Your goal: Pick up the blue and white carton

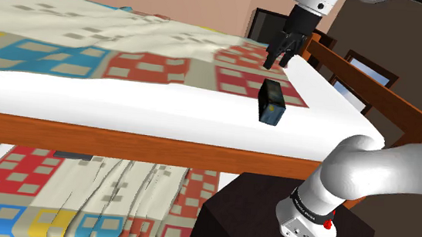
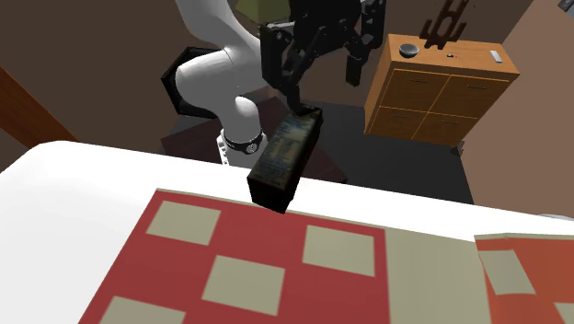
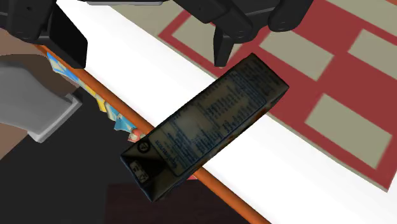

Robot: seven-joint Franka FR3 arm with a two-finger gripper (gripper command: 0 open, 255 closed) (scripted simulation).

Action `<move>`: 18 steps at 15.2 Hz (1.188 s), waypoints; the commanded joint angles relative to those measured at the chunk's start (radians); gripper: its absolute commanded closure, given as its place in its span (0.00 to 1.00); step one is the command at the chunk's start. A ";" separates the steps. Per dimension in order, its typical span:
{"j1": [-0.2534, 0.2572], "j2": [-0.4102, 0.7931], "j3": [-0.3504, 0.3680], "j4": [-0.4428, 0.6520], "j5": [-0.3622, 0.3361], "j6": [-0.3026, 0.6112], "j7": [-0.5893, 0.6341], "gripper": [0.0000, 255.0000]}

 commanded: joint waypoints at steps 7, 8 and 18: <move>-0.225 0.067 0.049 -0.063 0.001 0.060 0.440 0.00; -0.261 0.071 0.056 -0.077 0.002 0.066 0.513 0.00; -0.286 0.062 0.067 -0.198 0.009 0.167 0.565 0.00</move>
